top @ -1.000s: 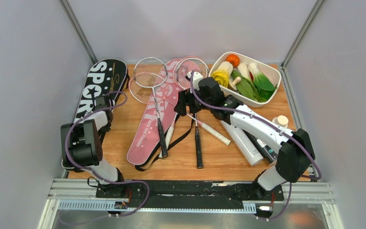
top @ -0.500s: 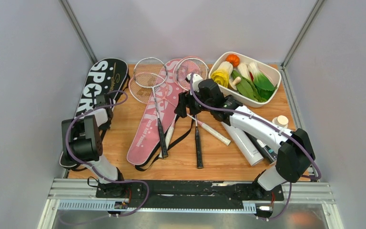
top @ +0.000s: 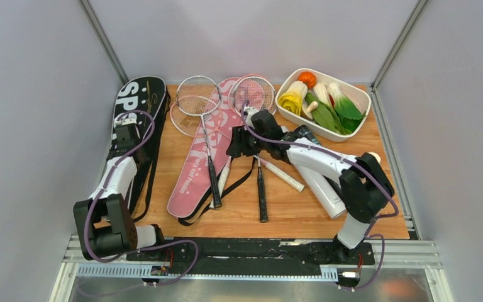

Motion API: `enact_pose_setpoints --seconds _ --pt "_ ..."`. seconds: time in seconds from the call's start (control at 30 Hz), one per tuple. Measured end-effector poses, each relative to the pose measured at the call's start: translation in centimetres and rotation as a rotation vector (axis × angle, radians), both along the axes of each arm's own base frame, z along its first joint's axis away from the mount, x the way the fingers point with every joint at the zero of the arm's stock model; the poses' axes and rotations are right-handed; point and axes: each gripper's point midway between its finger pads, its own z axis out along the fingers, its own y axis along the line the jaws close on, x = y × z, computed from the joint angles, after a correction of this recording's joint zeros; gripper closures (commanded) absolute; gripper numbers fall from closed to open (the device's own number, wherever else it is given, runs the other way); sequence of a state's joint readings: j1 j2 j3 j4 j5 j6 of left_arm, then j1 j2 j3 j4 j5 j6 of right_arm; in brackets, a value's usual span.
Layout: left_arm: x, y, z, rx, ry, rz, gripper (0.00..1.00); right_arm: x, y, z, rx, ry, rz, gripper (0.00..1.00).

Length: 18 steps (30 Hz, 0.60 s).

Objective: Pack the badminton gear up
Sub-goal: Open the racket bag at the center of the board.

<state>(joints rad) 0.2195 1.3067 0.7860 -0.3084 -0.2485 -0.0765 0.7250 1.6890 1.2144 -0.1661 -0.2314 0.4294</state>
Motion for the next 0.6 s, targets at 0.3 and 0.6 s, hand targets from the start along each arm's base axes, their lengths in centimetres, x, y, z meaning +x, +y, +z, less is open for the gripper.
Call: enact_pose_setpoints --seconds 0.3,0.6 --pt "-0.9 -3.3 -0.9 -0.207 -0.081 0.048 1.0 1.4 5.0 -6.6 0.027 0.153 0.008 0.41" --pt "-1.0 -5.5 1.3 -0.32 -0.229 0.034 1.0 2.7 9.1 -9.4 0.061 0.202 0.022 0.44"
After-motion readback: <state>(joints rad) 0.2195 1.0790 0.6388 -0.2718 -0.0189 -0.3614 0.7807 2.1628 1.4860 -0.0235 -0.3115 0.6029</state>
